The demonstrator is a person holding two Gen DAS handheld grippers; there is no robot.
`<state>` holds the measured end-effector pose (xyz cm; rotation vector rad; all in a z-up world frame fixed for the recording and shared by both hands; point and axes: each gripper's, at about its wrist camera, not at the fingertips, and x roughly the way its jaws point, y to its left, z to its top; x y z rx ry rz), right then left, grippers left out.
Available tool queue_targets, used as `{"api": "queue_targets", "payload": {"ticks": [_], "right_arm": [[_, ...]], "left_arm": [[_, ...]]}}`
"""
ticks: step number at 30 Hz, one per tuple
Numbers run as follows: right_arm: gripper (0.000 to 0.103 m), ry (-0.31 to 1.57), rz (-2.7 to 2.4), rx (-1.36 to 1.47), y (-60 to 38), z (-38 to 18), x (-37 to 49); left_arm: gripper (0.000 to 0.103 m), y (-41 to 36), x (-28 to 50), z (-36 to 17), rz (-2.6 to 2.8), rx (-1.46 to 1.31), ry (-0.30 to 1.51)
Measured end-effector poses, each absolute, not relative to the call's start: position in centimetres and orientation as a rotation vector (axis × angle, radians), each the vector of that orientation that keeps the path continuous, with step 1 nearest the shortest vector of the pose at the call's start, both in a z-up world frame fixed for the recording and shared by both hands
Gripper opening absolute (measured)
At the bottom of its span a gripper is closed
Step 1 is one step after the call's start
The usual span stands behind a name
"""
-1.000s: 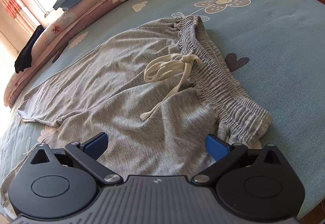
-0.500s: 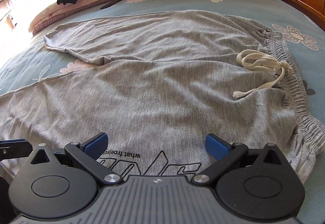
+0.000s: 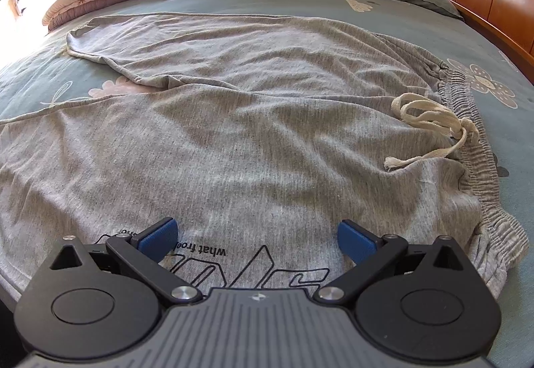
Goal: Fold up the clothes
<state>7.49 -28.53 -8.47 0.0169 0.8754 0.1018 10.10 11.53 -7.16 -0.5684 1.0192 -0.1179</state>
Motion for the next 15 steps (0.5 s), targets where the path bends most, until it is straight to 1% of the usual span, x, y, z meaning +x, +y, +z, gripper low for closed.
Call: {"api": "queue_targets", "payload": {"ticks": [4, 7, 10, 12, 15], "right_arm": [[0.103, 0.878, 0.103, 0.020, -28.7, -8.4, 7.6], [0.103, 0.878, 0.099, 0.009, -28.6, -8.4, 7.6], [0.103, 0.876, 0.096, 0.008, -28.7, -8.4, 7.6], [0.103, 0.875, 0.097, 0.009, -28.6, -8.4, 7.6], [0.103, 0.873, 0.099, 0.009, -28.7, -8.4, 7.5]], "left_arm": [[0.102, 12.8, 9.0, -6.1, -0.088, -0.529, 1.008], [0.102, 14.5, 9.5, -5.7, -0.033, -0.555, 0.965], [0.102, 15.3, 10.2, -6.8, 0.009, -0.559, 1.008], [0.102, 15.3, 9.7, -7.1, -0.001, -0.526, 1.000], [0.102, 15.5, 8.3, -6.8, 0.031, -0.477, 1.037]]}}
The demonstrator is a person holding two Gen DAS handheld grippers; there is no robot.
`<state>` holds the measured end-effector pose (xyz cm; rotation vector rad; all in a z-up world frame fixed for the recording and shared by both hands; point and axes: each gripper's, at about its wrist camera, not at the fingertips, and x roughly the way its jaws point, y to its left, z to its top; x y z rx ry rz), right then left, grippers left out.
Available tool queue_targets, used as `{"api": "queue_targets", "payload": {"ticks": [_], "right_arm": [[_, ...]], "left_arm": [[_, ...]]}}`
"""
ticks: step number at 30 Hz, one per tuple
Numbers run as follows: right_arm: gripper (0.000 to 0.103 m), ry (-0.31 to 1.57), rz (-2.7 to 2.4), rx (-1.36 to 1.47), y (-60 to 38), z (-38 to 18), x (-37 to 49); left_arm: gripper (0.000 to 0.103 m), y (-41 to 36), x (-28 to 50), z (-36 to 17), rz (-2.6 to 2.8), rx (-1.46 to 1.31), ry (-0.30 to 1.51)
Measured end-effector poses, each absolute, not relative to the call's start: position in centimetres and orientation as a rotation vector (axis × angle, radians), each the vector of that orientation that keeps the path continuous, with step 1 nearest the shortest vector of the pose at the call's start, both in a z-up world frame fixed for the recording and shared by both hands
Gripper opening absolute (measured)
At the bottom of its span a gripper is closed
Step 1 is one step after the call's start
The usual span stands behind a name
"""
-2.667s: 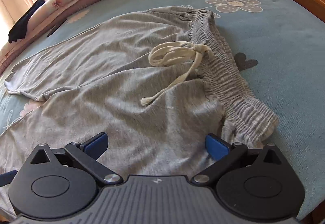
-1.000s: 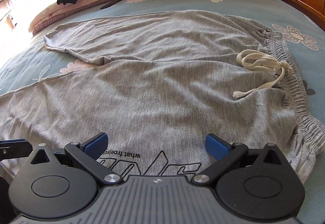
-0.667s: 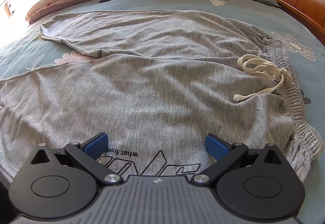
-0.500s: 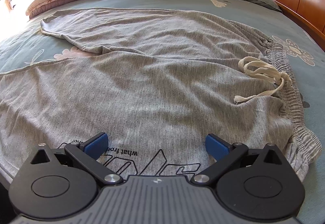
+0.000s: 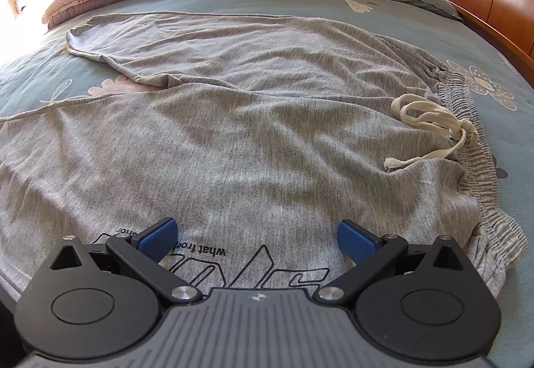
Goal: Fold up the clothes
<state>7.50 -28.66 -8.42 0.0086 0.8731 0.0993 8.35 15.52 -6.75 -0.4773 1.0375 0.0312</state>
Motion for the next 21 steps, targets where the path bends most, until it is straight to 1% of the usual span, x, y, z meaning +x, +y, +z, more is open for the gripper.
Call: {"api": "queue_targets", "payload": {"ticks": [2, 6, 9, 14, 19, 21], "right_arm": [[0.103, 0.873, 0.097, 0.007, -28.6, -8.4, 7.5], [0.103, 0.873, 0.092, 0.005, -28.4, -8.5, 7.5], [0.103, 0.873, 0.089, 0.003, -28.3, -8.5, 7.5], [0.103, 0.873, 0.082, 0.002, -28.0, -8.4, 7.5], [0.103, 0.873, 0.085, -0.001, -28.1, -8.4, 7.4], [0.103, 0.873, 0.082, -0.001, -28.0, -8.5, 7.4]], "left_arm": [[0.102, 15.9, 8.1, -6.3, 0.049, -0.458, 1.060], [0.102, 17.0, 9.0, -4.3, 0.047, -0.499, 0.968], [0.102, 17.0, 10.7, -5.0, 0.037, -0.537, 0.966], [0.102, 17.0, 10.9, -7.2, 0.120, -0.478, 1.001], [0.102, 18.2, 9.2, -6.3, 0.170, -0.489, 1.008], [0.102, 17.5, 8.9, -5.3, 0.099, -0.512, 0.988]]}}
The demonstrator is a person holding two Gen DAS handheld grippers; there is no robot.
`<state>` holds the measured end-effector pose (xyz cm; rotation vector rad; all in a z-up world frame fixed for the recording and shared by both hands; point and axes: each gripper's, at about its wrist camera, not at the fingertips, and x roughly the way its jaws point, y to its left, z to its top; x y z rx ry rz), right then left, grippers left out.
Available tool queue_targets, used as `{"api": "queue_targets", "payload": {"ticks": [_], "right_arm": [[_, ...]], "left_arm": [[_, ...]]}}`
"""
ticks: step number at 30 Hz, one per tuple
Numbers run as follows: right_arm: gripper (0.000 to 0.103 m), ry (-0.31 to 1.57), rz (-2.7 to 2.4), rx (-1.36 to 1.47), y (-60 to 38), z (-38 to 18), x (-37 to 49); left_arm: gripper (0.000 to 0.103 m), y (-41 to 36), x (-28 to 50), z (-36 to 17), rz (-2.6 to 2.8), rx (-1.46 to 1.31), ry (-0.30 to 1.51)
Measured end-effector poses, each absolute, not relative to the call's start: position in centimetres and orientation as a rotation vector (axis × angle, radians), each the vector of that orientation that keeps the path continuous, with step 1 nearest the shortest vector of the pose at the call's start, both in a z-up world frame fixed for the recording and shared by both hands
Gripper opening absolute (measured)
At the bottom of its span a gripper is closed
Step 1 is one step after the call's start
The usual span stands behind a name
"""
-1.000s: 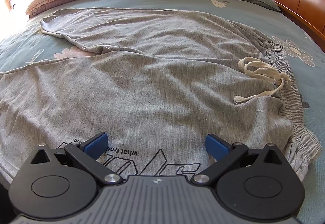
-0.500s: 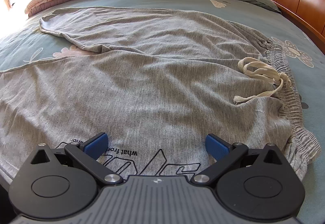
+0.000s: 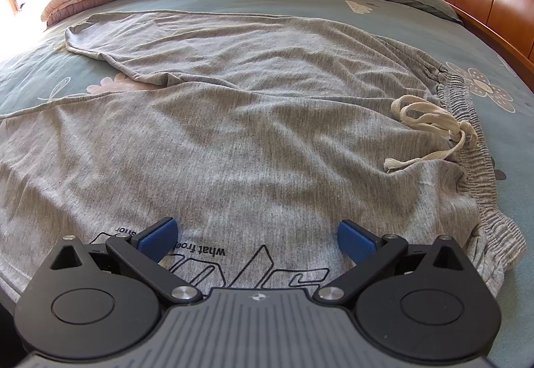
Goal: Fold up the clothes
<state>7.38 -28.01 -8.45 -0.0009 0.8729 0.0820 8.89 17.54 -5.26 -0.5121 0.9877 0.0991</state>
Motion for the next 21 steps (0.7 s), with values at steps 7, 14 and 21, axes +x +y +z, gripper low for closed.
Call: {"api": "queue_targets", "payload": {"ticks": [7, 14, 21], "right_arm": [[0.103, 0.869, 0.077, -0.003, -27.9, -8.5, 7.4], [0.103, 0.872, 0.083, -0.004, -28.0, -8.5, 7.3], [0.103, 0.874, 0.082, -0.006, -28.1, -8.5, 7.3]], "left_arm": [[0.102, 11.0, 9.0, -4.9, -0.139, -0.486, 0.989], [0.102, 10.1, 8.3, -6.9, -0.112, -0.474, 1.071], [0.102, 7.5, 8.3, -4.9, -0.221, -0.446, 1.025]]}}
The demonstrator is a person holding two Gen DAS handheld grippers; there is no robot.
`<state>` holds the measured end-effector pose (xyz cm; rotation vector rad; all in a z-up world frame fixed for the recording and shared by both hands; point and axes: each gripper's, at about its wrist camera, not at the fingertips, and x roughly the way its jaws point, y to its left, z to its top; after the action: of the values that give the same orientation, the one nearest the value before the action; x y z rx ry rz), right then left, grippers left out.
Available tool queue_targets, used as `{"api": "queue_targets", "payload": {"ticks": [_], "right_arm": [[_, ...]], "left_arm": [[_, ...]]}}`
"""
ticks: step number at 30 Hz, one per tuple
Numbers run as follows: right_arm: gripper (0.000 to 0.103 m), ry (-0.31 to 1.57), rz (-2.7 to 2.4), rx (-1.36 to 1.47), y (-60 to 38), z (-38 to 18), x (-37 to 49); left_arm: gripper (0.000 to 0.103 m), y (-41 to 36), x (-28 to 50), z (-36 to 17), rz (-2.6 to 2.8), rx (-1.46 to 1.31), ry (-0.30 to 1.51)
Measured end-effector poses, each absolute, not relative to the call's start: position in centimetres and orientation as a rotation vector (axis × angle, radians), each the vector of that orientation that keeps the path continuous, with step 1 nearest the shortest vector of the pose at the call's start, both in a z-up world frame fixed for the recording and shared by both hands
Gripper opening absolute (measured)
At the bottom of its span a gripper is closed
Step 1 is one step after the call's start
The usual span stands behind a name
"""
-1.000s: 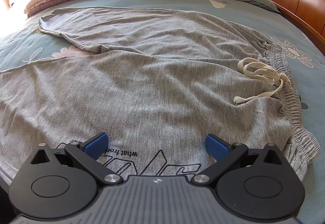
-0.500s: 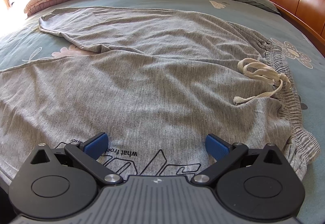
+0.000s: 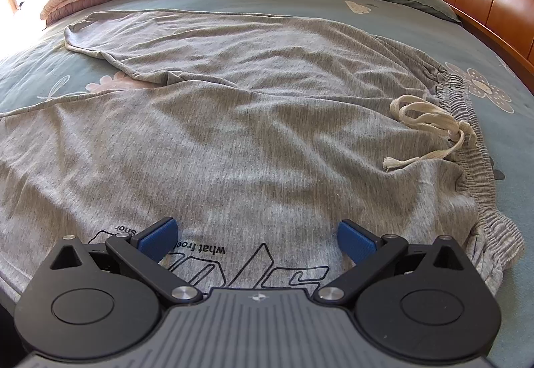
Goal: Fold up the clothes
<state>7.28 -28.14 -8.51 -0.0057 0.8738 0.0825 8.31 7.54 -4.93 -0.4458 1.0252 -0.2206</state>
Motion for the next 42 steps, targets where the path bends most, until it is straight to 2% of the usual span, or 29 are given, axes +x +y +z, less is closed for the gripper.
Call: {"api": "queue_targets", "payload": {"ticks": [12, 18, 23, 26, 31, 37, 42], "right_arm": [[0.103, 0.868, 0.086, -0.017, -27.9, -8.5, 6.9], [0.103, 0.859, 0.076, -0.020, -27.7, -8.6, 6.7], [0.103, 0.855, 0.083, -0.023, -27.8, -8.6, 6.7], [0.103, 0.851, 0.083, -0.033, -27.7, -8.6, 6.5], [0.103, 0.856, 0.084, -0.035, -27.7, -8.5, 6.5], [0.103, 0.849, 0.088, -0.037, -27.7, -8.6, 6.5], [0.103, 0.845, 0.087, -0.035, -27.6, -8.7, 6.3]], "left_arm": [[0.102, 5.2, 7.2, -6.5, -0.261, -0.390, 1.126], [0.102, 4.6, 7.6, -5.0, -0.312, -0.425, 1.065], [0.102, 3.3, 7.0, -6.8, -0.310, -0.372, 1.140], [0.102, 4.8, 6.2, -5.7, -0.302, -0.380, 1.126], [0.102, 10.0, 8.5, -2.7, -0.173, -0.407, 0.997], [0.102, 14.1, 12.5, -6.5, -0.062, -0.522, 1.063], [0.102, 14.8, 11.7, -7.1, -0.018, -0.492, 1.036]]}}
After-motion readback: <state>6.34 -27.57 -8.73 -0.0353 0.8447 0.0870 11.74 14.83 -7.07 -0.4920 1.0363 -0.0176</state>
